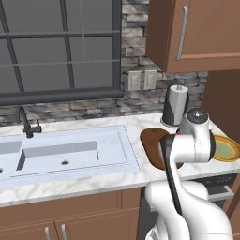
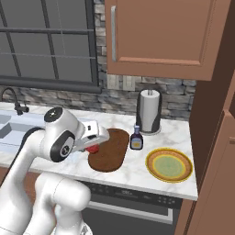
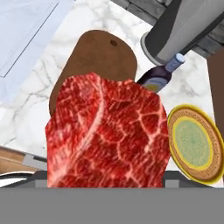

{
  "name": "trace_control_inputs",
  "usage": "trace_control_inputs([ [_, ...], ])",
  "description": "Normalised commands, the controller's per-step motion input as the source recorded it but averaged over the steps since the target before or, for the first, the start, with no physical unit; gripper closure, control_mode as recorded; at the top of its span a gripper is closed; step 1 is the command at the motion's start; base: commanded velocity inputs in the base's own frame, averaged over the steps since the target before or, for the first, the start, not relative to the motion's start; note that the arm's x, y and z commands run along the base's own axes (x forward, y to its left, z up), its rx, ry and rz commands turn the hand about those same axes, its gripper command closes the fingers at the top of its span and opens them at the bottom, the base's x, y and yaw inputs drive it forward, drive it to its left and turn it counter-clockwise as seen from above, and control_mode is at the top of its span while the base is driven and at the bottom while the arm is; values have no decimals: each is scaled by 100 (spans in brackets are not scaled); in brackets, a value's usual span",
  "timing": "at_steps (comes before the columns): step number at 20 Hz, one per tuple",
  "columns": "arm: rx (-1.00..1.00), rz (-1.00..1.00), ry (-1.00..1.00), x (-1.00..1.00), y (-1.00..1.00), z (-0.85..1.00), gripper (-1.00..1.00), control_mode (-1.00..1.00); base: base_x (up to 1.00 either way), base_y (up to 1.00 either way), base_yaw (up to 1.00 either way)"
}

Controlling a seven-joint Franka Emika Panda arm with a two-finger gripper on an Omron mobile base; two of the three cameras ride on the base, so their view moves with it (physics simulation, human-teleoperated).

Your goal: Pick the steak from the plate and place it on the cutting board. Then pick the condiment bottle from the cabinet and place it next to the cutting board.

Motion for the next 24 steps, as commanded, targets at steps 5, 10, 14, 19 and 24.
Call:
trace_control_inputs([
  [5,0,0,-1,0,33,-11,100,-100,0,0,0],
  [10,0,0,-3,13,15,-33,100,-100,0,0,0],
  [14,0,0,-9,31,1,-36,100,-100,0,0,0],
  [19,0,-1,-10,40,0,-43,100,-100,0,0,0],
  [24,0,-1,-6,31,0,-34,100,-100,0,0,0],
])
